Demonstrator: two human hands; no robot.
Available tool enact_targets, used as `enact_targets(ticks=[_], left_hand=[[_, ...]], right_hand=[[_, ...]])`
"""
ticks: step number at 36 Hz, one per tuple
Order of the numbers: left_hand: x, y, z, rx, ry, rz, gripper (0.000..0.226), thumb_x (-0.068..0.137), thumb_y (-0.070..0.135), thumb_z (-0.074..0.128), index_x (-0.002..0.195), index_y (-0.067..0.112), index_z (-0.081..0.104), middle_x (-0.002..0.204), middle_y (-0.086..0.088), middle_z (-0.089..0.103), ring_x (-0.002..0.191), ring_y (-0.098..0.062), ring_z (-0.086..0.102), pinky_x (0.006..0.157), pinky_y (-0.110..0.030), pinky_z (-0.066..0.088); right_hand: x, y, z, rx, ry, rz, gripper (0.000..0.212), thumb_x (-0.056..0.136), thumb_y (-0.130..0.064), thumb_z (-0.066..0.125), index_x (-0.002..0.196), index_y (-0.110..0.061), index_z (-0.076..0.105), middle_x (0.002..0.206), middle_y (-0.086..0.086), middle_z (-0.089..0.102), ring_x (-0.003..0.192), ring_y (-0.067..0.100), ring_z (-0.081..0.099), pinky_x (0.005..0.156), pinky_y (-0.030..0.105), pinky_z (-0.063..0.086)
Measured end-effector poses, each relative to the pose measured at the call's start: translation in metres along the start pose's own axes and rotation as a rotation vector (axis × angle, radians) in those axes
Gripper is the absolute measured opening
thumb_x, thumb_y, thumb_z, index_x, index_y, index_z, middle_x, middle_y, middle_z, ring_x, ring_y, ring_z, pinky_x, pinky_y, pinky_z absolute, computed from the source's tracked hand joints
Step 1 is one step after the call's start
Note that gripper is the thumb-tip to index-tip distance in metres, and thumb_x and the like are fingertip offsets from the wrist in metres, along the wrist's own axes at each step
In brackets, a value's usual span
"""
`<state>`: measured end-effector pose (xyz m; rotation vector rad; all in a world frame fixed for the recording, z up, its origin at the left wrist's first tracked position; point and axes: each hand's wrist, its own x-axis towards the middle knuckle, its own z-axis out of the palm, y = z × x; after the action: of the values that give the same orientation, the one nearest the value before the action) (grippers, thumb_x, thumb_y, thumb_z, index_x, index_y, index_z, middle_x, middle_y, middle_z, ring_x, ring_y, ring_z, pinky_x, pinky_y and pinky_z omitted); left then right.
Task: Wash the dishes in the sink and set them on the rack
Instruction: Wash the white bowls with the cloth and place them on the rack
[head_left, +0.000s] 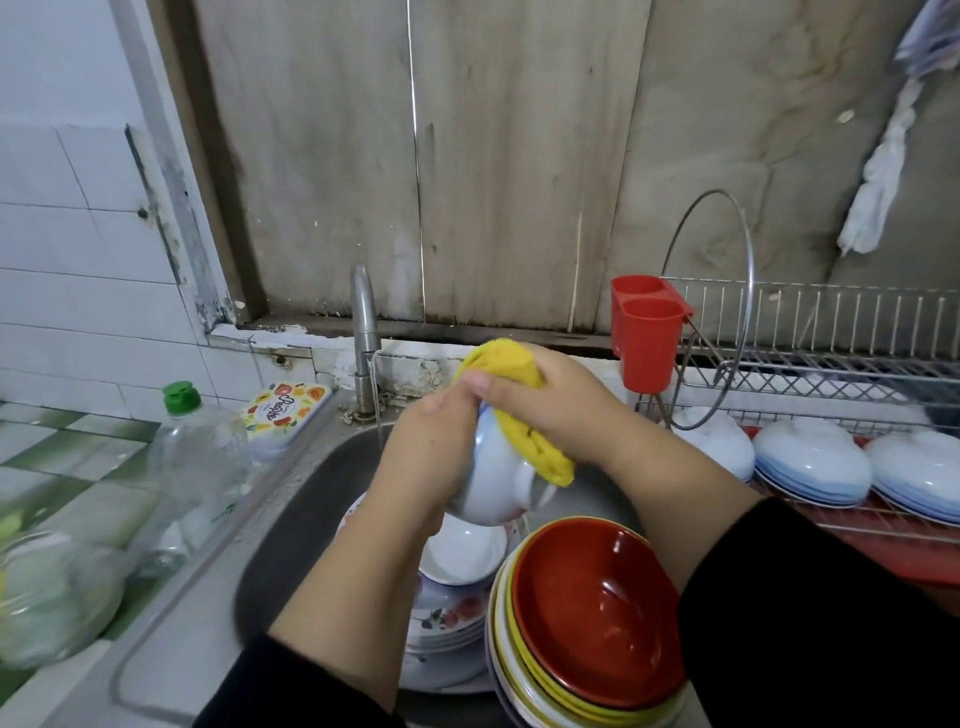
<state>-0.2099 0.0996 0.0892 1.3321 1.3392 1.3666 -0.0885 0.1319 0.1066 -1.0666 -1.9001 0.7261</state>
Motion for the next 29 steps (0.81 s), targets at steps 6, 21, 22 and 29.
enact_targets(ticks=[6, 21, 22, 29], left_hand=[[0.003, 0.007, 0.01, -0.41, 0.166, -0.156, 0.034, 0.096, 0.041, 0.047, 0.073, 0.02, 0.062, 0.066, 0.003, 0.067, 0.058, -0.013, 0.062, 0.052, -0.022, 0.048], [0.021, 0.035, 0.023, -0.44, 0.131, -0.196, 0.032, 0.095, 0.039, 0.051, 0.078, 0.013, 0.059, 0.078, -0.008, 0.068, 0.076, -0.027, 0.064, 0.08, -0.038, 0.053], [0.016, 0.036, 0.028, -0.352, 0.195, -0.109, 0.036, 0.096, 0.041, 0.047, 0.08, 0.012, 0.06, 0.089, -0.011, 0.066, 0.087, -0.031, 0.062, 0.087, -0.04, 0.05], [0.018, 0.028, 0.029, -0.552, -0.043, -0.158, 0.031, 0.101, 0.034, 0.039, 0.088, 0.017, 0.061, 0.093, -0.007, 0.068, 0.083, -0.018, 0.064, 0.078, -0.033, 0.051]], right_hand=[[-0.006, 0.024, -0.006, 1.026, -0.007, 0.571, 0.055, 0.069, -0.053, 0.065, 0.107, -0.014, 0.069, 0.108, 0.014, 0.068, 0.098, 0.028, 0.064, 0.096, 0.044, 0.047], [-0.012, 0.022, -0.006, 1.332, 0.153, 0.584, 0.036, 0.082, -0.049, 0.06, 0.094, -0.019, 0.074, 0.095, 0.012, 0.073, 0.084, 0.031, 0.069, 0.084, 0.047, 0.053], [-0.014, 0.021, 0.003, 1.421, 0.163, 0.588, 0.041, 0.085, -0.052, 0.056, 0.104, -0.021, 0.073, 0.099, 0.012, 0.073, 0.085, 0.033, 0.07, 0.079, 0.048, 0.055], [-0.011, 0.029, -0.021, 1.294, 0.232, 0.542, 0.051, 0.077, -0.049, 0.064, 0.117, -0.019, 0.064, 0.103, 0.012, 0.072, 0.085, 0.034, 0.07, 0.069, 0.05, 0.056]])
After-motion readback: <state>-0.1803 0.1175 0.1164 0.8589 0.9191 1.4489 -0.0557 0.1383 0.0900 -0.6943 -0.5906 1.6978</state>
